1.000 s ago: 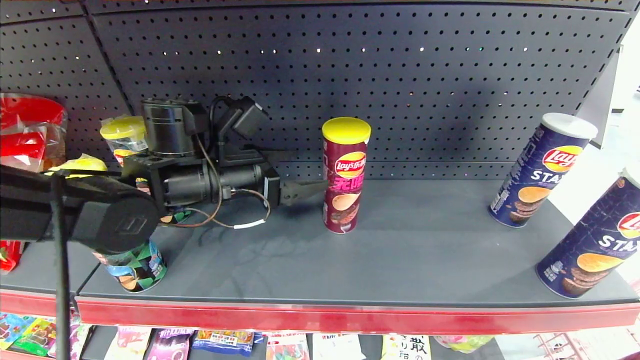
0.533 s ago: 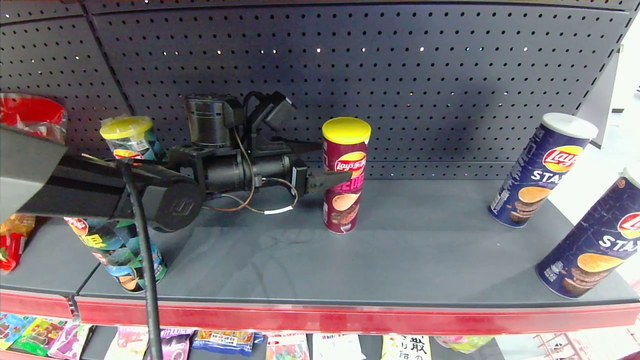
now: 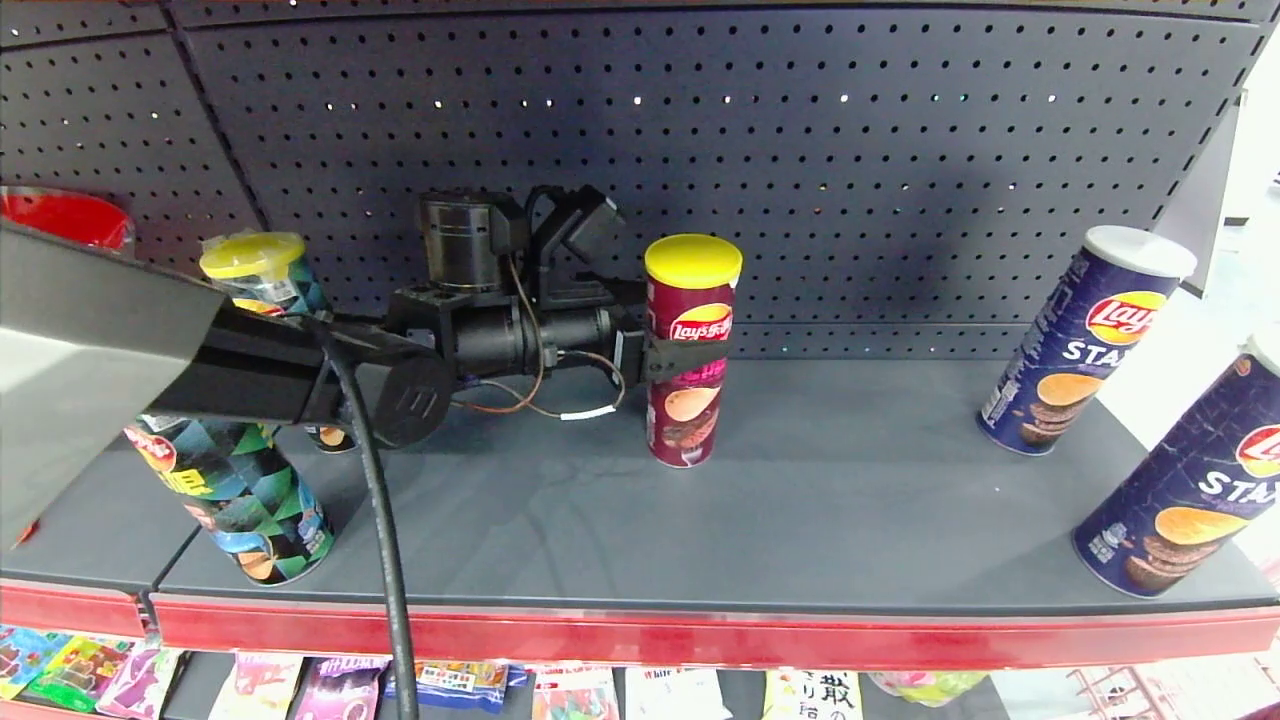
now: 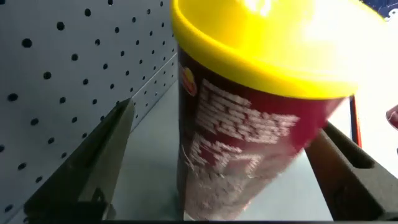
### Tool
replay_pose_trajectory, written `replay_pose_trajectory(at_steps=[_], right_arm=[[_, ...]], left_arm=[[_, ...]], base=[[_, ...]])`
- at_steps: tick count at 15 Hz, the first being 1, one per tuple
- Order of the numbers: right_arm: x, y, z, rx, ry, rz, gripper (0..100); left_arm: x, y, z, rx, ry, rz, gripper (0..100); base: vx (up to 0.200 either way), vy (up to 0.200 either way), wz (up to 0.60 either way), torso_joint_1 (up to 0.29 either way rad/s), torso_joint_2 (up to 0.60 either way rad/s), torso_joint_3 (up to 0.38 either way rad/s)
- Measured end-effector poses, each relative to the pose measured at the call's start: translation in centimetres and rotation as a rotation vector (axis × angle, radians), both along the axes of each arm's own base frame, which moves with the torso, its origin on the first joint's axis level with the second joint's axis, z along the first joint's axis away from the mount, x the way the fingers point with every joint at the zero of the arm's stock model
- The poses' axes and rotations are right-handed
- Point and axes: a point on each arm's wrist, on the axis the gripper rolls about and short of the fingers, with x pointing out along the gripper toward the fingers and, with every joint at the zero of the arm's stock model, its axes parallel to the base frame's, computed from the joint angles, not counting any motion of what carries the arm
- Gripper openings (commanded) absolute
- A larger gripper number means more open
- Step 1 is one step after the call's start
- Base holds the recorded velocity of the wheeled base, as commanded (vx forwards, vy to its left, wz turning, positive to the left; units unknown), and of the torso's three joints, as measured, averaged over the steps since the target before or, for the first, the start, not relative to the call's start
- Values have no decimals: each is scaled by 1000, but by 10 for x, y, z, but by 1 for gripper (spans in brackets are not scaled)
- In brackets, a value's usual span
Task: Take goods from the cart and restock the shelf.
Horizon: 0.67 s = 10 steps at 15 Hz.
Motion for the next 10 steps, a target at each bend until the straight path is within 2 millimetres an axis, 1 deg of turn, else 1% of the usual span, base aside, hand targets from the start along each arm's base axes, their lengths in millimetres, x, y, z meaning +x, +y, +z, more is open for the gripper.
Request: replay_pose_trajectory(at_steps=[5, 6, 10], right_arm=[[0, 0, -1, 0, 2, 0, 0], [0, 0, -1, 1, 2, 0, 0], [0, 0, 0, 1, 2, 1, 0]], left_arm=[[3, -6, -3, 1, 6, -13, 100], [4, -7, -3, 1, 6, -13, 0], [5, -8, -6, 4, 9, -13, 0]], base=[[0, 0, 0, 0, 0, 0], [0, 0, 0, 0, 0, 0], [0, 0, 0, 0, 0, 0]])
